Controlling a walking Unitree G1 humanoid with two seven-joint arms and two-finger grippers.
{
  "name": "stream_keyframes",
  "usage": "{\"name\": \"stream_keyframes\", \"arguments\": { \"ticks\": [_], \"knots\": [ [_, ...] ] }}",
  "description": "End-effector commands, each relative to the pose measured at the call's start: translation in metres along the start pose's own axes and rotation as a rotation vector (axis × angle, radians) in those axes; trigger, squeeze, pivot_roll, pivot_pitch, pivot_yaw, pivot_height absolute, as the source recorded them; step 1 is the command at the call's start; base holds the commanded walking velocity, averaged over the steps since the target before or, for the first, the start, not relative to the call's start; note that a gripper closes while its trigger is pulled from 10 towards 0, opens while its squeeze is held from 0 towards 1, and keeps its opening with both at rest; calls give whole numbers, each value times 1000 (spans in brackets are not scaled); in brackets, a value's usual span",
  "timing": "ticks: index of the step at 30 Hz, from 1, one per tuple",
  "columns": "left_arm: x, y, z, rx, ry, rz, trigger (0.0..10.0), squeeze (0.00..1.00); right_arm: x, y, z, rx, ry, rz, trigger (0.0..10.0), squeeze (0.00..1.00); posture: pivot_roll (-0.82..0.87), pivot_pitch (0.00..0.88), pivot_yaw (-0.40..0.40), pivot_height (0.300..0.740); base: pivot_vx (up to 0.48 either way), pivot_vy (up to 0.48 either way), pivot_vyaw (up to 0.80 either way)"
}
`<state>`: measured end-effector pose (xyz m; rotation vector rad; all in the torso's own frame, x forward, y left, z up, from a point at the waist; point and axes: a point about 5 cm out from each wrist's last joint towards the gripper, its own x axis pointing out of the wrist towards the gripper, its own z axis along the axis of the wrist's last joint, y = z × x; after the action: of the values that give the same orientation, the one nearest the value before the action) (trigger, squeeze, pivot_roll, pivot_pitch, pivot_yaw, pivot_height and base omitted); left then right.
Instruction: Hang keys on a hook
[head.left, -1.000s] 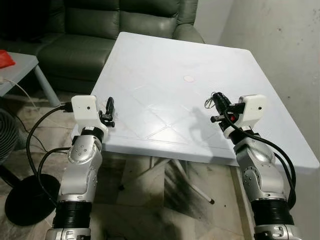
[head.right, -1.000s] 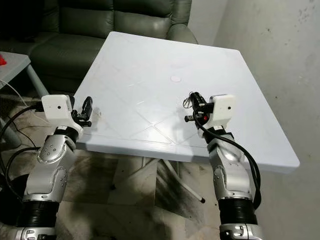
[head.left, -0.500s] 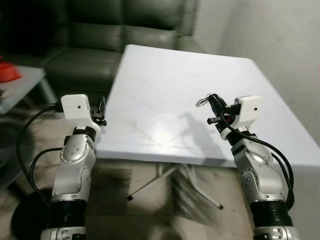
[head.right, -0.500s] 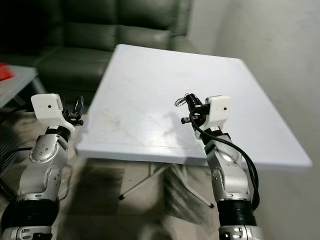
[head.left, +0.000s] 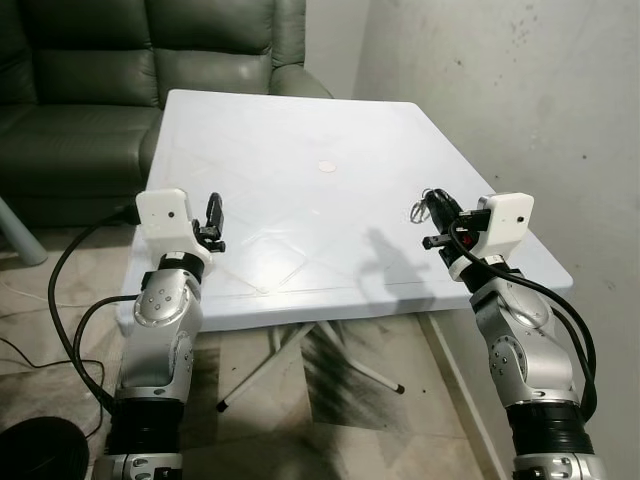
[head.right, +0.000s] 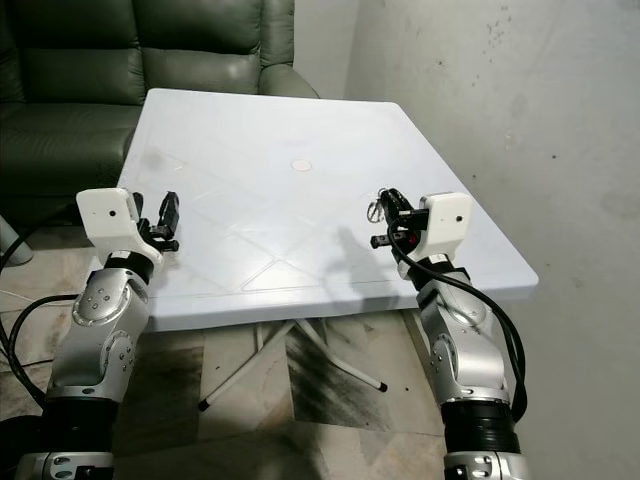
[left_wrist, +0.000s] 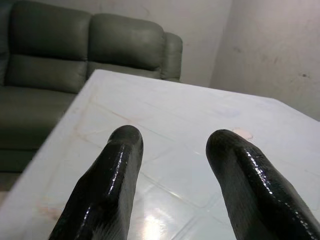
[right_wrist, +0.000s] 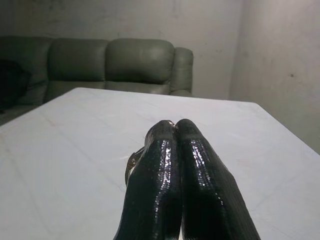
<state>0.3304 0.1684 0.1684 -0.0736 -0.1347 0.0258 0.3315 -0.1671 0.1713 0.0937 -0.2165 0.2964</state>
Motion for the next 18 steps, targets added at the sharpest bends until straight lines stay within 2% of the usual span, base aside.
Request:
{"name": "stream_keyframes", "arguments": {
  "ticks": [1,5,10,13,18],
  "knots": [
    [2,-2,2,-8,-6,-5,10000,0,0,-1,5,-6,-12,0,10000,0,86,19,-97,740,0,0,-625],
    [2,-1,1,-11,2,-4,10000,0,0,0,4,-1,-12,-3,10000,0,86,28,-98,740,0,198,-628],
    [2,0,2,-16,3,3,10000,0,-1,1,3,3,-6,-2,10000,0,90,36,-100,740,0,463,-629],
    [2,1,4,-4,2,12,10000,0,-3,-1,2,3,0,-6,10000,0,96,44,-99,740,0,0,-613],
    [2,0,4,-33,8,23,10000,0,-3,-3,0,11,9,-22,10000,0,103,57,-99,740,0,0,-606]
  ]
}}
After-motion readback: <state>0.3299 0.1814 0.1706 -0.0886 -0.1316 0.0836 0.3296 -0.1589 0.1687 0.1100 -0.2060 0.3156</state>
